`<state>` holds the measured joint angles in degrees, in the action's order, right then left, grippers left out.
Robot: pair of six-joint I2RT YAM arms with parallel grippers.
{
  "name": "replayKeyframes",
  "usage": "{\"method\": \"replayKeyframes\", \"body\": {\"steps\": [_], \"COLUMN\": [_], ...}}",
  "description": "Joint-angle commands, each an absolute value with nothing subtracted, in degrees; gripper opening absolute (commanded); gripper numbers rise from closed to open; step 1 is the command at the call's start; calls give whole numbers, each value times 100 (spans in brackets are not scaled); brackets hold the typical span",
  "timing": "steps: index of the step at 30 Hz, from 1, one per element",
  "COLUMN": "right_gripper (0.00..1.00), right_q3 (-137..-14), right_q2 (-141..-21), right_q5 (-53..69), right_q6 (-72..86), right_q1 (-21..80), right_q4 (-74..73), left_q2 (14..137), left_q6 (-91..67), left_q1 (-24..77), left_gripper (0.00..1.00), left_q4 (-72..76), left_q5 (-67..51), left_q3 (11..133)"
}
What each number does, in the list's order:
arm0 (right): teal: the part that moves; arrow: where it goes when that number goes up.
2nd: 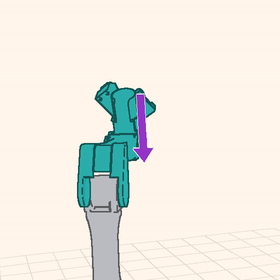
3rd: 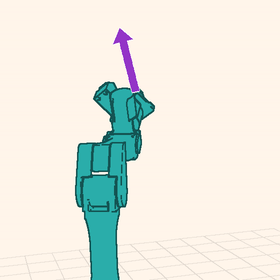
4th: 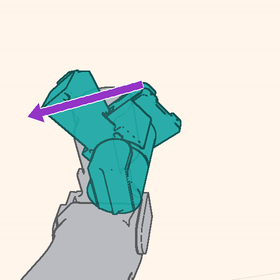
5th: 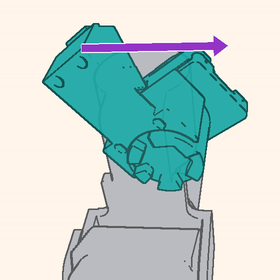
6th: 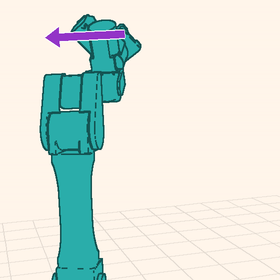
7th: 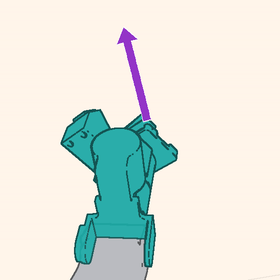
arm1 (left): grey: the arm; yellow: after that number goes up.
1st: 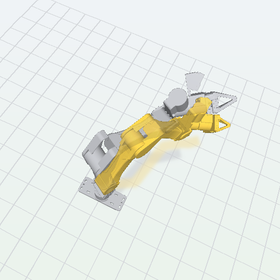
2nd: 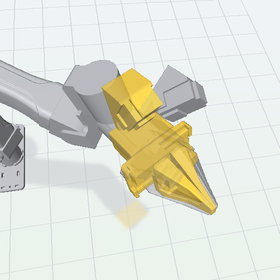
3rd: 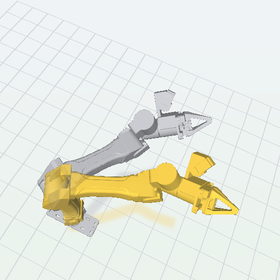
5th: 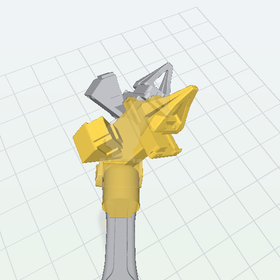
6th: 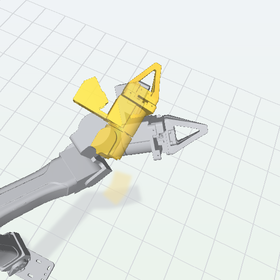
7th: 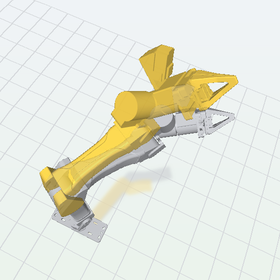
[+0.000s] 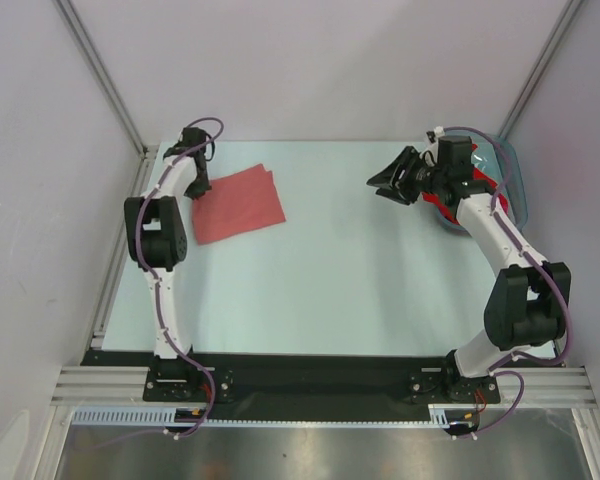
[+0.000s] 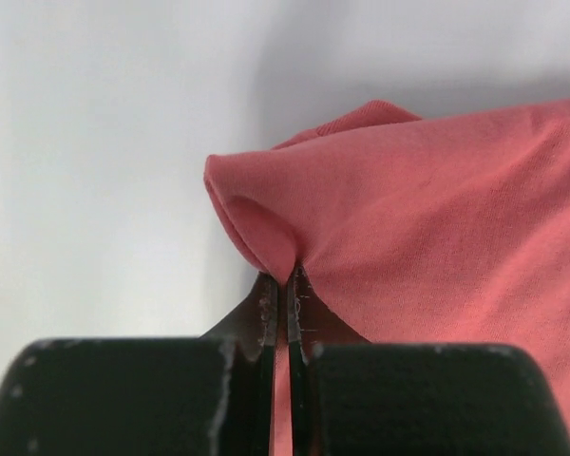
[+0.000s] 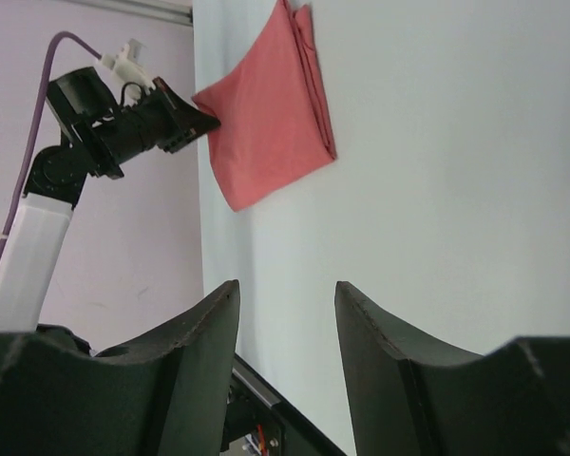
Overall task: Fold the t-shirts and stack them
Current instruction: Neatly place the folded tshirt to the corner
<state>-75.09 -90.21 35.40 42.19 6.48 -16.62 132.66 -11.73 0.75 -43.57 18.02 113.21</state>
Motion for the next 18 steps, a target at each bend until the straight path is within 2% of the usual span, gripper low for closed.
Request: {"method": "replayKeyframes", "body": {"steps": [1, 7, 11, 18], "right_gripper": [51, 51, 51, 51], "right_q3": [-7445, -7172, -7225, -7268], "right_q2": [-8991, -9044, -9175, -9509], "right_q5": [3498, 3358, 3322, 3322], "right_q6": [4148, 4315, 4315, 4421], "right_q1": [808, 1010, 1151, 1230], "right_q4": [-1775, -1565, -1582, -1398], "left_q2": [13077, 14122, 14203, 14546], "left_q6": [130, 308, 387, 167], "left_q1": [-139, -527, -632, -835], "left_gripper": [0, 0, 0, 0], "left_q4": [-3499, -3639, -3096, -2488], "left_q5": [2330, 2232, 2364, 1925], "left_q3": [11715, 13270, 13316, 13605]}}
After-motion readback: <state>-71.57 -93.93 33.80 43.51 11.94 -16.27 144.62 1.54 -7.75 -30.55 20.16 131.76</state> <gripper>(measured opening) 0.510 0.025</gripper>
